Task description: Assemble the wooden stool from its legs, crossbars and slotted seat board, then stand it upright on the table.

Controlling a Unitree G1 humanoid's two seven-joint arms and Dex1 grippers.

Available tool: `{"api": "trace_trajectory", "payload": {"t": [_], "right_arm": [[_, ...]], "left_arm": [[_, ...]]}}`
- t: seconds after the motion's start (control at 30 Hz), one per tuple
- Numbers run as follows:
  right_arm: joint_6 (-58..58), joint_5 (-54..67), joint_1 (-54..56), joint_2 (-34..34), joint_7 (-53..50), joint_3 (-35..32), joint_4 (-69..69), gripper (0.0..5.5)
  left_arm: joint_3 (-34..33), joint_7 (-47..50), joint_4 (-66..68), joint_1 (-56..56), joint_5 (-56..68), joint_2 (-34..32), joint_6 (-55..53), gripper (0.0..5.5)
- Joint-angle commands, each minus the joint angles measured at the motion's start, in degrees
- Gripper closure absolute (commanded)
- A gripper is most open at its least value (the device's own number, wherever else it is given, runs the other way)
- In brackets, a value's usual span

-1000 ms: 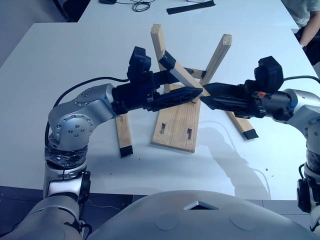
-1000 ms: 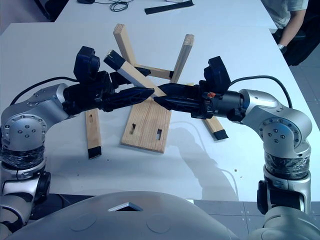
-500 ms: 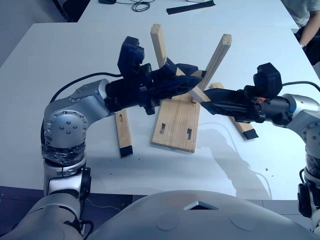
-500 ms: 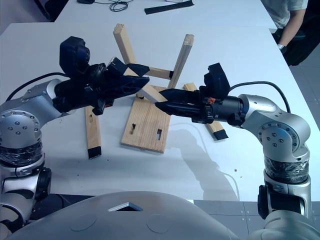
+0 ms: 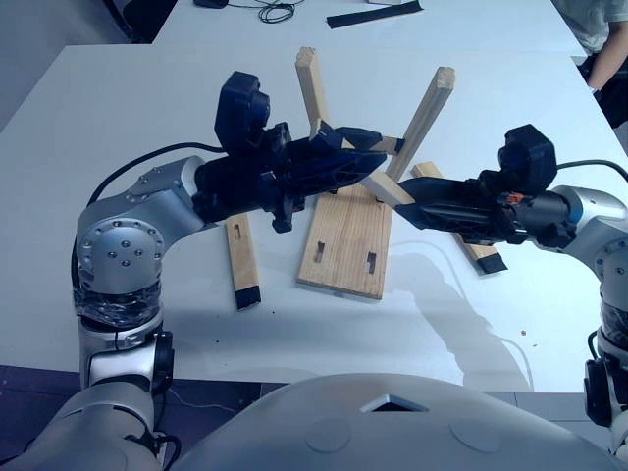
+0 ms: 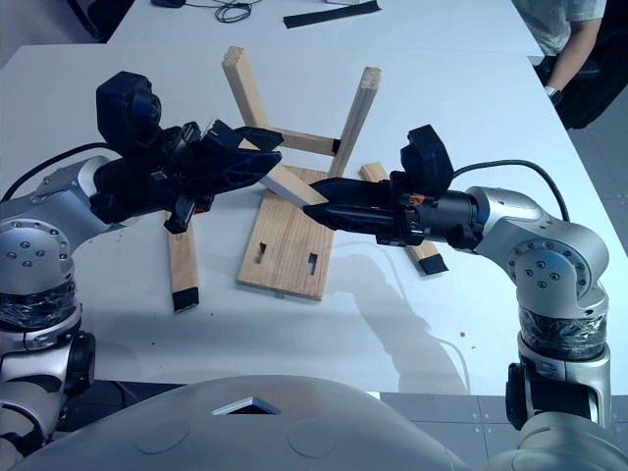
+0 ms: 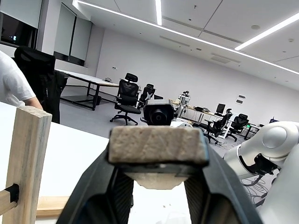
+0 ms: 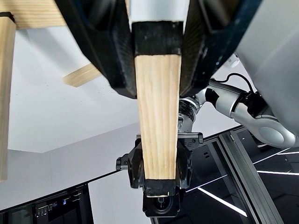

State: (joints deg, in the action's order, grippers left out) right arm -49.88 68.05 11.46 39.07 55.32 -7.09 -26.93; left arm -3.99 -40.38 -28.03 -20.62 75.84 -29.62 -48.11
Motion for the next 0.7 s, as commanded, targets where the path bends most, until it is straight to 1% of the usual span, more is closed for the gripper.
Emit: {"api": "trace_trajectory", "payload": {"t": [0.03, 0.07, 0.1, 0.13, 0.17, 0.23, 0.3, 0.37, 0.47, 0.57, 0.63, 0.67, 0.7], "right_arm": [[0.23, -0.07, 0.47, 0.44, -2.20, -1.32, -0.59, 4.18], [0.80, -0.82, 0.51, -0.04, -2.98, -1.08, -0.70, 4.18], [1.15, -1.88, 0.40, -0.09, -3.37, -0.56, -0.85, 3.81], [1.36, -2.74, 0.05, 0.05, -3.43, -0.10, -1.04, 3.76], [1.30, -3.20, -0.44, 0.34, -3.19, 0.14, -1.16, 3.54], [1.98, -6.10, -1.59, 1.52, -2.63, 1.08, -1.66, 3.26], [3.83, -10.53, -3.29, 3.21, -1.15, 2.63, -2.20, 3.19], [4.62, -12.19, -4.64, 3.87, -0.66, 2.69, -1.75, 3.19], [5.62, -12.70, -7.91, 4.54, -0.78, -0.73, -1.38, 3.19], [6.88, -13.50, -13.68, 4.40, -2.76, -5.04, -2.97, 3.19], [7.67, -13.85, -17.62, 3.66, -4.49, -7.41, -5.01, 3.19], [8.43, -14.56, -19.87, 3.06, -5.76, -8.41, -6.33, 3.19], [8.86, -14.76, -21.67, 2.28, -7.08, -9.16, -7.30, 3.19]], "left_arm": [[1.17, -1.67, -1.16, 0.28, -0.52, -0.51, -0.49, 4.18], [1.17, -1.52, -1.09, 0.13, -0.51, -0.43, -0.46, 4.18], [1.17, -1.36, -1.00, -0.06, -0.50, -0.34, -0.43, 4.18], [1.06, -1.21, -0.85, -0.38, -0.39, -0.29, -0.42, 4.18], [0.86, -1.03, -0.60, -0.78, -0.26, -0.27, -0.42, 4.18], [0.25, -0.95, -0.03, -1.58, 0.00, -0.59, -0.54, 4.18], [-0.33, -0.67, 0.52, -2.29, -0.53, -1.38, -0.70, 4.18], [-0.79, 0.13, 1.05, -2.94, -3.11, -2.92, -0.54, 4.18], [-2.97, -2.42, 1.97, -3.53, -8.64, -9.73, -0.35, 4.18], [-4.34, -10.43, 2.67, 0.07, -17.67, -20.18, 2.03, 4.18], [-5.74, -14.24, 3.53, 4.38, -25.89, -23.48, 9.15, 4.18], [-4.74, -16.65, 3.95, 6.53, -32.56, -25.35, 15.61, 4.18], [-5.46, -20.51, 5.05, 8.74, -33.70, -27.43, 16.78, 4.18]]}}
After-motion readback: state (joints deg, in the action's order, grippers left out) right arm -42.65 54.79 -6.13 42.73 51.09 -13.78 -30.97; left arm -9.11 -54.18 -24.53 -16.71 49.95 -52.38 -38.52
